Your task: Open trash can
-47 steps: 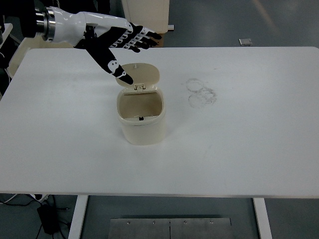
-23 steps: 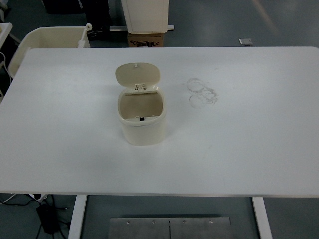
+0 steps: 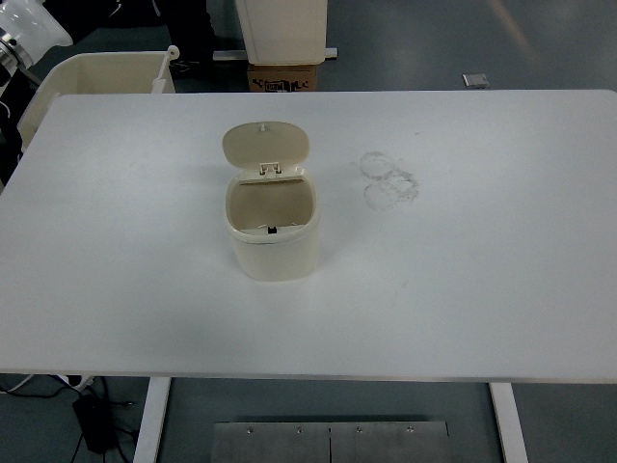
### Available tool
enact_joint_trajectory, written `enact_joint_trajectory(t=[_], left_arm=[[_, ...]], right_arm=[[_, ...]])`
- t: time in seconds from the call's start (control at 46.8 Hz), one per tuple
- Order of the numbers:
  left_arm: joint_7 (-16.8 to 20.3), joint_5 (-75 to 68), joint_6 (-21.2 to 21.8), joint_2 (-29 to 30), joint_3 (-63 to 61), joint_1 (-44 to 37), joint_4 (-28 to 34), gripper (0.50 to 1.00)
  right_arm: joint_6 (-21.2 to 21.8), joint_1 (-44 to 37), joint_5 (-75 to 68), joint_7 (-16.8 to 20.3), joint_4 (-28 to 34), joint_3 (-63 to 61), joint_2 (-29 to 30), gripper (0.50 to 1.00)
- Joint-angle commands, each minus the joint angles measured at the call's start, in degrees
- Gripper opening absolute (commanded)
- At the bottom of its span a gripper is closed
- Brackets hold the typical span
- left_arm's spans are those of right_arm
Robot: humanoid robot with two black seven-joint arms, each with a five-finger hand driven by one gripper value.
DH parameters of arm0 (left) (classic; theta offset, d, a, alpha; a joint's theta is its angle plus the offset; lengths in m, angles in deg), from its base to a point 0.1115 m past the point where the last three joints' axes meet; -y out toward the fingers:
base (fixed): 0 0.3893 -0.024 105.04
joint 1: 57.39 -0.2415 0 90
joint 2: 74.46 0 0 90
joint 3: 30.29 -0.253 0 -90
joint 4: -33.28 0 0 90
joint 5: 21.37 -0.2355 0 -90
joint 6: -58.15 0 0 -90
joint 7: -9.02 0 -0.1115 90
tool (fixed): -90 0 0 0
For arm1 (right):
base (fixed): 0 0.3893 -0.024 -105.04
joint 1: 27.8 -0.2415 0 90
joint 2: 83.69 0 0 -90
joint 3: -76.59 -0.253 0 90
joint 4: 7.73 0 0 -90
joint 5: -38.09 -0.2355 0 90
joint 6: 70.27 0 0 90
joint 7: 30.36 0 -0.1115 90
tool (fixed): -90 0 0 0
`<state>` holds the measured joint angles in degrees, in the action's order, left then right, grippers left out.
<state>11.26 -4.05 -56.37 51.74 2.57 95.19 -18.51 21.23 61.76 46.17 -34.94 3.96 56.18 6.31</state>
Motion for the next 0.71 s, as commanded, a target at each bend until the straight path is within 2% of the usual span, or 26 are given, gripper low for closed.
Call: enact_joint_trajectory(t=[0.0,0.086,0.321,0.535,0.684], left_arm=[[0.0,0.1,-0.1,-1.7,2.2,-2.4,1.5,1.0],[0.1,0.1,-0.1,-3.7,4.5,-4.7,4.1,1.0],[0.1,0.0,-1.8,-13.8,12.2,-9.1,17.8,1.0],[0.2,0.1,-2.7,-21.7,16.5,-13.5,24.9,1.0],[0.2,0.0,-2.8,-24.8,18.4,-14.2,28.1,1.0]], right_arm=[[0.0,0.0,0.0,0.0,0.0,0.0,0.0,0.993],[0.0,0.0,0.0,0.0,0.0,0.0,0.0,0.993],[0.0,0.0,0.1,-0.1,0.0,-0.2,0.0,0.993],[0.1,-0.3,0.0,0.0,0.0,-0.3,0.0,0.993],[0.1,-0.3,-0.2,0.0,0.0,-0.5,0.0,0.993]])
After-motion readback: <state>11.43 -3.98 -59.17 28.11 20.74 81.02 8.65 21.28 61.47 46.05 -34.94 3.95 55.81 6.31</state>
